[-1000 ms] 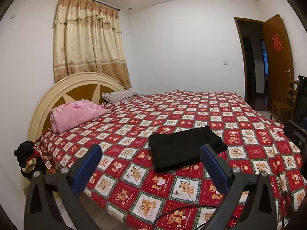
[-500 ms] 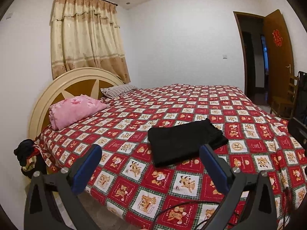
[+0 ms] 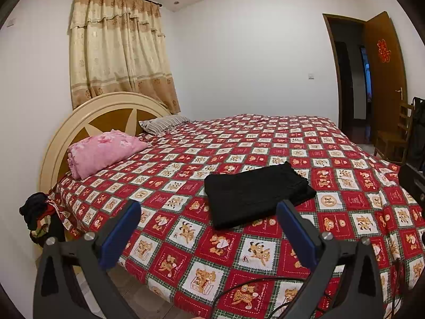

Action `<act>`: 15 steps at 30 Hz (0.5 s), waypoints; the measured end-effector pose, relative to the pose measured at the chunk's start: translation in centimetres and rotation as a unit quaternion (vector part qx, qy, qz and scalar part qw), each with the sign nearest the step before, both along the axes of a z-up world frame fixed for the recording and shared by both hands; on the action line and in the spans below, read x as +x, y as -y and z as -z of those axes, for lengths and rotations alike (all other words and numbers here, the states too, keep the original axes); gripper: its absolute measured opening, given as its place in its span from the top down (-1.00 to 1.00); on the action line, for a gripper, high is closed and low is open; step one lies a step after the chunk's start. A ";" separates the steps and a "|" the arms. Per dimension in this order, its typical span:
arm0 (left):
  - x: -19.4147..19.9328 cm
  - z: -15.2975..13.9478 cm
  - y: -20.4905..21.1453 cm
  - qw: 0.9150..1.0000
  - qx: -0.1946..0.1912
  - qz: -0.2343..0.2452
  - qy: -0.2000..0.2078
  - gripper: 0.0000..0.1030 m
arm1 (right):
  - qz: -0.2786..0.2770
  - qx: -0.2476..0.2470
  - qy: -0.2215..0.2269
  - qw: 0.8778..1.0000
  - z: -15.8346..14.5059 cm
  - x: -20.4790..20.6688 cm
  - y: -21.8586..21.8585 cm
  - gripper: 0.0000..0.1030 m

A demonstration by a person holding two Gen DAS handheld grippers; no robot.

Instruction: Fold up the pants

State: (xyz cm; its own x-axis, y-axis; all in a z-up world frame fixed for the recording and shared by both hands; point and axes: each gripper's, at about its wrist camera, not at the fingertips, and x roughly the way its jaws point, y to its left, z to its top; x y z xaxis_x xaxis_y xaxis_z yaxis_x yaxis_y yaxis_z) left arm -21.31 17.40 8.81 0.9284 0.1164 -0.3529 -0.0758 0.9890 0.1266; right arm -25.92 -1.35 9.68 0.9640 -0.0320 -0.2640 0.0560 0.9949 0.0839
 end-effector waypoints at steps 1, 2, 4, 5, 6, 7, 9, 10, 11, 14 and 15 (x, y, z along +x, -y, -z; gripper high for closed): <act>0.0 0.0 0.0 1.000 -0.001 0.001 -0.001 -1.00 | 0.000 0.000 0.000 1.000 0.0 0.0 0.0 -0.53; 0.0 0.1 0.0 1.000 -0.001 0.001 -0.002 -1.00 | -0.001 0.000 0.000 1.000 0.0 0.0 0.0 -0.53; 0.0 0.0 0.0 1.000 0.000 0.001 -0.001 -1.00 | -0.001 0.001 0.000 1.000 0.1 0.0 0.1 -0.53; 0.0 0.0 0.0 1.000 0.000 0.001 -0.001 -1.00 | -0.001 0.001 0.000 1.000 0.0 0.0 0.0 -0.53; -0.1 0.1 0.0 1.000 0.001 0.001 0.000 -1.00 | -0.001 0.000 -0.001 1.000 0.0 0.0 0.0 -0.53; -0.1 0.1 0.0 1.000 0.001 0.000 0.000 -1.00 | -0.001 0.001 -0.001 1.000 0.1 0.0 0.1 -0.53; -0.1 0.1 0.0 1.000 -0.002 0.002 -0.002 -1.00 | 0.000 0.000 -0.002 1.000 0.1 0.0 0.0 -0.53; -0.1 0.1 0.0 1.000 -0.006 0.005 -0.004 -1.00 | 0.001 0.000 -0.002 1.000 0.1 -0.1 0.0 -0.53; 0.0 0.2 0.0 1.000 -0.008 0.008 -0.006 -1.00 | 0.002 0.000 -0.002 1.000 0.1 -0.1 0.0 -0.53; 0.2 0.2 -0.1 1.000 -0.015 0.015 -0.010 -1.00 | 0.003 -0.001 -0.002 1.000 0.2 -0.1 -0.1 -0.53; 0.2 0.2 0.0 1.000 -0.015 0.015 -0.011 -1.00 | 0.004 -0.001 -0.002 1.000 0.2 -0.1 -0.2 -0.53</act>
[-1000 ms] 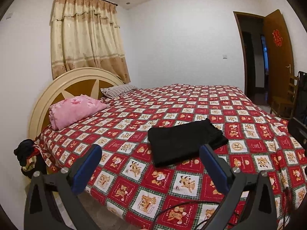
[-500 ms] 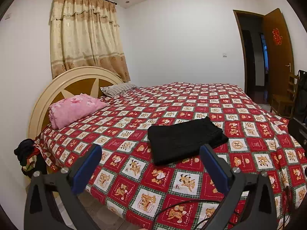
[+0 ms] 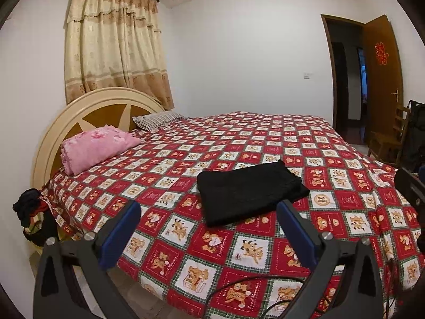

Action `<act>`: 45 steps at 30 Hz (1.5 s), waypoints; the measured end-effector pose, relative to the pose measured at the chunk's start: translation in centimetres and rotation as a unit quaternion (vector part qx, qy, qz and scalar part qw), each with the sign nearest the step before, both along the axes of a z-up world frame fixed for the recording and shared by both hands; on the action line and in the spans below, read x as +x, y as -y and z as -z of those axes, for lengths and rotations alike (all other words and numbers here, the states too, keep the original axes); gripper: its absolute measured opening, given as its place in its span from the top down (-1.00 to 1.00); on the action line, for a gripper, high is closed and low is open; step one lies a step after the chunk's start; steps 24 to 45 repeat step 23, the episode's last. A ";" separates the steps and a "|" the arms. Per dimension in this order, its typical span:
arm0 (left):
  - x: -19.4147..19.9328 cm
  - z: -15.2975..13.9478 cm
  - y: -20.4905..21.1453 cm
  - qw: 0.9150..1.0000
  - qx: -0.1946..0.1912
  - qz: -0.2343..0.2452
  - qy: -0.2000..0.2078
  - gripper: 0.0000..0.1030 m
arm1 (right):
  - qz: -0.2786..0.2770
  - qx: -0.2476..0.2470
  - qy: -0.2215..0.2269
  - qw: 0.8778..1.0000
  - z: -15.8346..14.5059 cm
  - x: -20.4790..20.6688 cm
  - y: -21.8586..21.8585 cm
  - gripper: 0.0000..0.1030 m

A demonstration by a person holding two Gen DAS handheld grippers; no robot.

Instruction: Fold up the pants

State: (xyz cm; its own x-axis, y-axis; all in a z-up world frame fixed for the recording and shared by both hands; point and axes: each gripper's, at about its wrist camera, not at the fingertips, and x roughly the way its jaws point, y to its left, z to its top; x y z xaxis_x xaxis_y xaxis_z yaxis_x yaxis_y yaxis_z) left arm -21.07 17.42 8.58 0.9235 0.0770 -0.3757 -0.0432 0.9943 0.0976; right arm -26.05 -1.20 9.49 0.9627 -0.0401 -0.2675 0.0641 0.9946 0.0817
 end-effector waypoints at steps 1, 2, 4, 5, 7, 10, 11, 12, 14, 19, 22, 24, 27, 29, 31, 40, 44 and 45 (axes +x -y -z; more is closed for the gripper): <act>0.0 0.0 0.0 1.000 0.000 0.001 0.001 -1.00 | 0.001 -0.001 0.000 1.000 0.0 -0.1 0.0 -0.53; 0.1 0.0 0.0 1.000 -0.002 0.002 0.001 -1.00 | 0.002 -0.002 0.001 1.000 0.0 -0.1 0.0 -0.53; 0.1 0.0 0.0 1.000 -0.005 0.006 0.001 -1.00 | 0.004 -0.004 0.001 1.000 0.0 -0.1 -0.1 -0.53; 0.2 0.0 0.0 1.000 -0.007 0.006 0.000 -1.00 | 0.005 -0.005 0.002 1.000 0.0 -0.1 -0.2 -0.53; 0.4 0.1 -0.1 1.000 -0.011 0.008 -0.007 -1.00 | 0.004 -0.007 0.002 1.000 0.0 -0.1 -0.3 -0.53; 0.8 0.3 -0.2 0.999 -0.021 0.020 -0.021 -1.00 | 0.003 -0.010 0.002 1.000 0.0 -0.1 -0.5 -0.53; 0.8 0.4 -0.3 0.999 -0.025 0.024 -0.024 -1.00 | 0.003 -0.010 0.002 1.000 0.0 -0.1 -0.5 -0.53; 0.9 0.4 -0.4 0.999 -0.030 0.028 -0.026 -1.00 | 0.004 -0.010 0.002 1.000 0.0 0.0 -0.6 -0.53; 0.9 0.5 -0.4 0.999 -0.033 0.033 -0.026 -1.00 | 0.003 -0.009 0.002 1.000 0.0 0.0 -0.6 -0.53; 0.8 0.3 0.0 0.999 -0.015 0.027 -0.019 -1.00 | 0.004 -0.006 -0.001 1.000 0.1 0.1 -0.7 -0.53; 0.9 0.4 -0.1 0.999 -0.019 0.028 -0.025 -1.00 | 0.004 -0.005 -0.002 1.000 0.1 0.2 -0.7 -0.53; 1.1 0.4 -0.1 0.999 -0.019 0.026 -0.028 -1.00 | 0.004 -0.005 -0.002 1.000 0.1 0.2 -0.8 -0.53; 1.1 0.4 -0.1 0.999 -0.019 0.026 -0.028 -1.00 | 0.004 -0.005 -0.002 1.000 0.1 0.2 -0.8 -0.53; 1.1 0.4 -0.1 0.999 -0.019 0.026 -0.028 -1.00 | 0.004 -0.005 -0.002 1.000 0.1 0.2 -0.8 -0.53; 1.1 0.4 -0.1 0.999 -0.019 0.026 -0.028 -1.00 | 0.004 -0.005 -0.002 1.000 0.1 0.2 -0.8 -0.53; 1.1 0.4 -0.1 0.999 -0.019 0.026 -0.028 -1.00 | 0.004 -0.005 -0.002 1.000 0.1 0.2 -0.8 -0.53; 1.1 0.4 -0.1 0.999 -0.019 0.026 -0.028 -1.00 | 0.004 -0.005 -0.002 1.000 0.1 0.2 -0.8 -0.53; 1.1 0.4 -0.1 0.999 -0.019 0.026 -0.028 -1.00 | 0.004 -0.005 -0.002 1.000 0.1 0.2 -0.8 -0.53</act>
